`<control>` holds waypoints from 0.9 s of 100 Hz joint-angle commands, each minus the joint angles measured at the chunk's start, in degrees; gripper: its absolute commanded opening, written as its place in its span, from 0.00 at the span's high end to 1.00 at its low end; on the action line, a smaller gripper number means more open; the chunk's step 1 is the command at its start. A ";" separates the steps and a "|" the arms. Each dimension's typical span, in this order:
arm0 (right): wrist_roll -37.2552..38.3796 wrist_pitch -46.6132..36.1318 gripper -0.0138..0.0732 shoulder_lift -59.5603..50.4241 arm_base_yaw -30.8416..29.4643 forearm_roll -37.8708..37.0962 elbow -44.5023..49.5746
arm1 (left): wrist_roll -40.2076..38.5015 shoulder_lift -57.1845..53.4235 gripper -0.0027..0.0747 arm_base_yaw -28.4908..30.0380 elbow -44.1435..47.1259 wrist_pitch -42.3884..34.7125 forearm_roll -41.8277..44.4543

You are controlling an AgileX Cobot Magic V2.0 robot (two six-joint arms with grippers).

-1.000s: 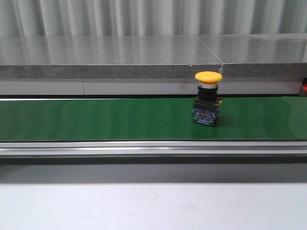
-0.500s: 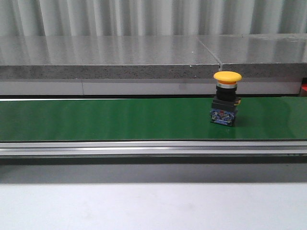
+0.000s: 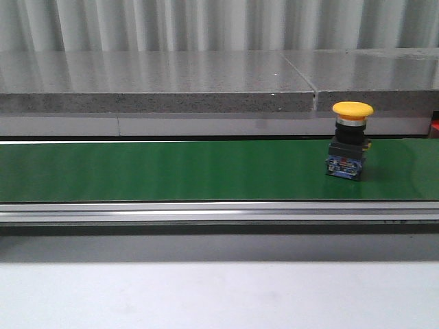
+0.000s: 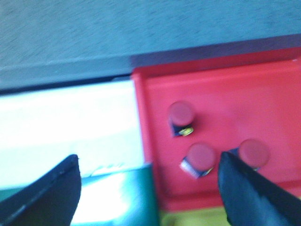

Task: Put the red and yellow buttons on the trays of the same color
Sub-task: 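Grasp the yellow push-button at the belt end with the right gripper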

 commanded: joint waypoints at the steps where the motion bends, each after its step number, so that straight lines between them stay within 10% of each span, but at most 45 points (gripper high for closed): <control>1: -0.80 -0.04 0.16 -7.08 1.60 0.70 2.96 | -0.07 0.29 0.99 -0.40 -1.52 -3.93 -1.19; 36: -6.11 15.51 0.16 -16.73 6.59 0.75 12.99 | -0.07 0.29 0.99 -0.40 -1.52 -3.93 -1.46; 90: -9.81 10.96 0.16 -5.87 20.57 0.69 14.96 | -0.07 0.29 0.99 -0.40 -1.52 -3.82 -1.71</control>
